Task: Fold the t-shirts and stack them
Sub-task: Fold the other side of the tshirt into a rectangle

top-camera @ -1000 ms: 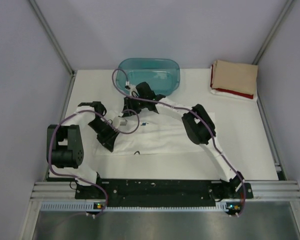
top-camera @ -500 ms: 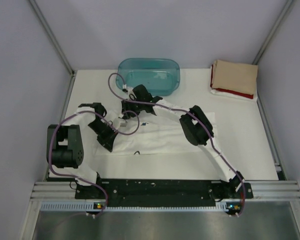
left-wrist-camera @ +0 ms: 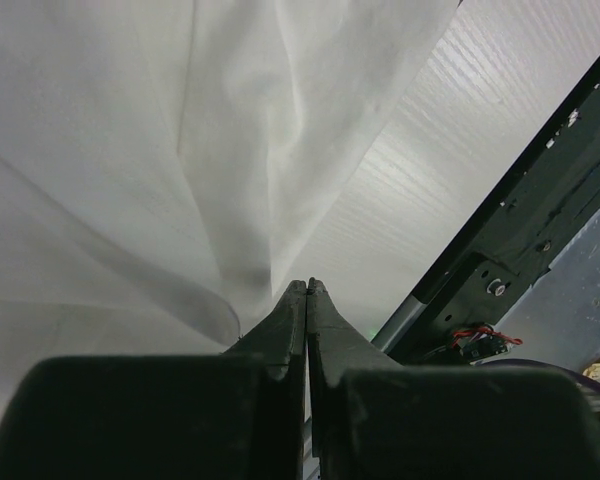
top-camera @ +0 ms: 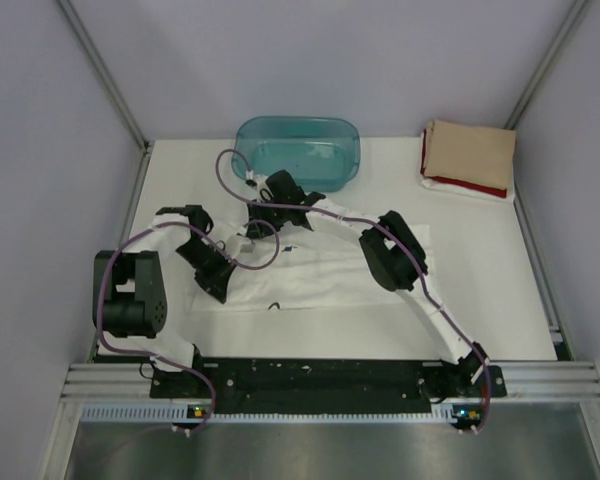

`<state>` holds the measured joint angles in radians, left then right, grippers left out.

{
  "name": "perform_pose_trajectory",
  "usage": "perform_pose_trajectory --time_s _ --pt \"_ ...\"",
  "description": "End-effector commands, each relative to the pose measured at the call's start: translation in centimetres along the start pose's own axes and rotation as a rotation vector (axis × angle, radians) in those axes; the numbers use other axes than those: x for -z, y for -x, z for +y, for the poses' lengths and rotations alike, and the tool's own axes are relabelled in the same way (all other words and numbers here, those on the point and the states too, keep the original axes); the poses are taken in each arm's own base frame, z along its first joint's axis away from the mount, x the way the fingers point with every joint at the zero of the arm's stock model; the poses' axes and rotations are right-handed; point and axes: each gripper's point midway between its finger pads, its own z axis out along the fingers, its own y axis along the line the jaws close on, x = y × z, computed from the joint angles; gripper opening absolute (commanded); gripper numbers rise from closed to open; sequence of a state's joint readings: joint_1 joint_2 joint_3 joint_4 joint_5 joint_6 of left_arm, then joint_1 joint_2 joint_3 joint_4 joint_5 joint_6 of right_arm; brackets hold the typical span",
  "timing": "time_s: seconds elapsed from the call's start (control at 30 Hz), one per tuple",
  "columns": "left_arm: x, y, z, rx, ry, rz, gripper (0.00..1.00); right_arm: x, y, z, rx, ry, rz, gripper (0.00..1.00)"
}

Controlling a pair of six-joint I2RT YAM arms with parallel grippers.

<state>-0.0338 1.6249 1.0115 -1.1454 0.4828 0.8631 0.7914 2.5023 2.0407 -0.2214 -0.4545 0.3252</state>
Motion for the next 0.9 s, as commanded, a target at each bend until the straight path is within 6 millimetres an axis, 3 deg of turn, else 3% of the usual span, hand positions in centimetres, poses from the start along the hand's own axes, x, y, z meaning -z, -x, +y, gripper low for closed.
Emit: perform_pose_trajectory --time_s 0.0,0.1,0.27,0.4,0.6,0.63,0.7,0.77,0.87 --pt "1.1 0.9 0.0 -0.022 0.031 -0.040 0.00 0.6 0.9 2.2 0.017 0.062 -0.009 0.20" --pt "1.6 1.1 0.4 -0.009 0.054 -0.052 0.00 0.8 1.0 2.6 0.022 0.079 -0.007 0.00" --pt "3.0 1.2 0.8 -0.009 0.113 -0.063 0.00 2.4 2.1 4.1 0.037 0.111 -0.020 0.00" --pt "4.0 0.9 0.9 -0.005 0.137 -0.079 0.00 5.1 4.2 6.4 0.104 0.141 -0.063 0.00" --pt "4.2 -0.1 1.0 0.004 0.116 -0.073 0.00 8.6 4.3 8.5 0.148 0.175 -0.068 0.00" --pt "4.2 -0.1 0.7 -0.008 0.106 -0.074 0.05 9.1 4.2 8.8 0.146 0.179 -0.070 0.00" --pt "4.3 0.0 0.6 -0.026 0.106 -0.082 0.30 9.9 3.4 9.2 0.143 0.193 -0.062 0.00" --pt "4.7 0.4 0.5 -0.063 0.109 -0.099 0.46 10.7 2.8 9.8 0.142 0.208 -0.061 0.00" --pt "5.7 1.6 -0.5 -0.157 0.067 -0.145 0.48 11.6 1.7 10.2 0.138 0.228 -0.042 0.00"
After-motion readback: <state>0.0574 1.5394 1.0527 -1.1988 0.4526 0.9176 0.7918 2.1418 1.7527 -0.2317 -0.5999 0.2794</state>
